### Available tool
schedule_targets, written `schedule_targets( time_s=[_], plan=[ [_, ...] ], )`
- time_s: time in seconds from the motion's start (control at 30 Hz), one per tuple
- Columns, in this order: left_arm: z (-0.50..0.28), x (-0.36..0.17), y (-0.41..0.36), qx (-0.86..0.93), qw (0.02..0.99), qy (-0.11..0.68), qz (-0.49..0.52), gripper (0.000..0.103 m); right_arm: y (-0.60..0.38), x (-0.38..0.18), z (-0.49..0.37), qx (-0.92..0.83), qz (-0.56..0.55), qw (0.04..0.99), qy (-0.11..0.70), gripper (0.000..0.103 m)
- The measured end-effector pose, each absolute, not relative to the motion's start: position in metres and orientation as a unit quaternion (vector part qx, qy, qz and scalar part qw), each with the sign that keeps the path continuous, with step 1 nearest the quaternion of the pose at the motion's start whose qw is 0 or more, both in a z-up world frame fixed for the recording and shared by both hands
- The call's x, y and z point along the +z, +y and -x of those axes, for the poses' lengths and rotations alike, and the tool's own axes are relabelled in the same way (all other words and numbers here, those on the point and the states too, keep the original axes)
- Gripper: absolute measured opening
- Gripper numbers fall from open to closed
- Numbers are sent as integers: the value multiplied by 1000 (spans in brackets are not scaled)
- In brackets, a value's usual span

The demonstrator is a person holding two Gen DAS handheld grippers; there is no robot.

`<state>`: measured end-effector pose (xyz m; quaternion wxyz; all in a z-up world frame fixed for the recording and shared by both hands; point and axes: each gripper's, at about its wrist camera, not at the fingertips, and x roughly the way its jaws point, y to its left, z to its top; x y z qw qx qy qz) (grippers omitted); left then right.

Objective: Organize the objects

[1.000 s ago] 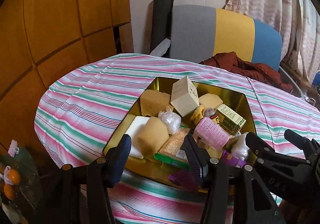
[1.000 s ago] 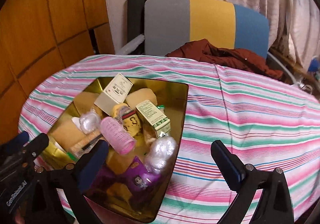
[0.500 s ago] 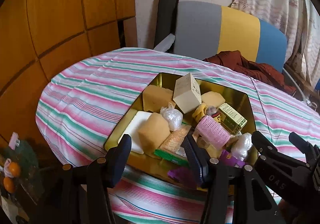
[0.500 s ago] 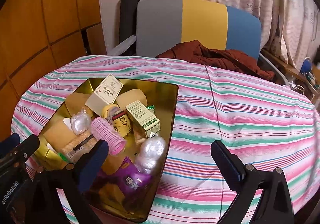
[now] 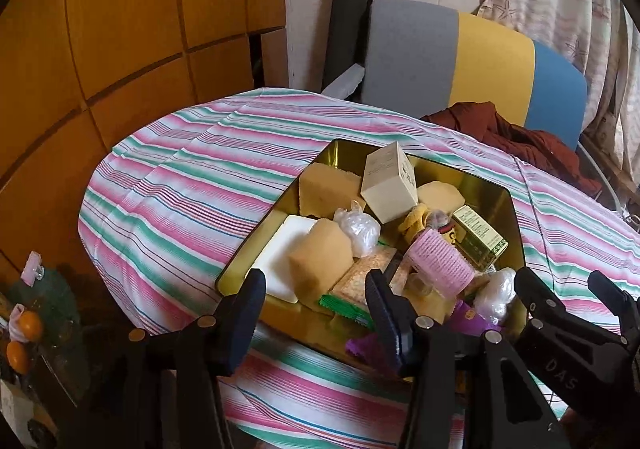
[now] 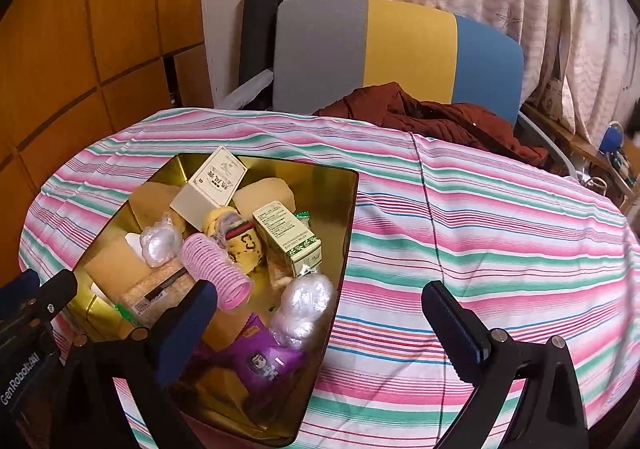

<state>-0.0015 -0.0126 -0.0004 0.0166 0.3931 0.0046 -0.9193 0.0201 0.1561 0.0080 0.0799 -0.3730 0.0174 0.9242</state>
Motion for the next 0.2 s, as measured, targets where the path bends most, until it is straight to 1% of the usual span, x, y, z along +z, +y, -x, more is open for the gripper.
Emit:
schedule_targets(
  time_s=[0.2],
  plan=[
    [0, 0, -10, -923, 21, -8, -385, 52, 158, 8, -20, 925, 372, 80, 20, 103]
  ],
)
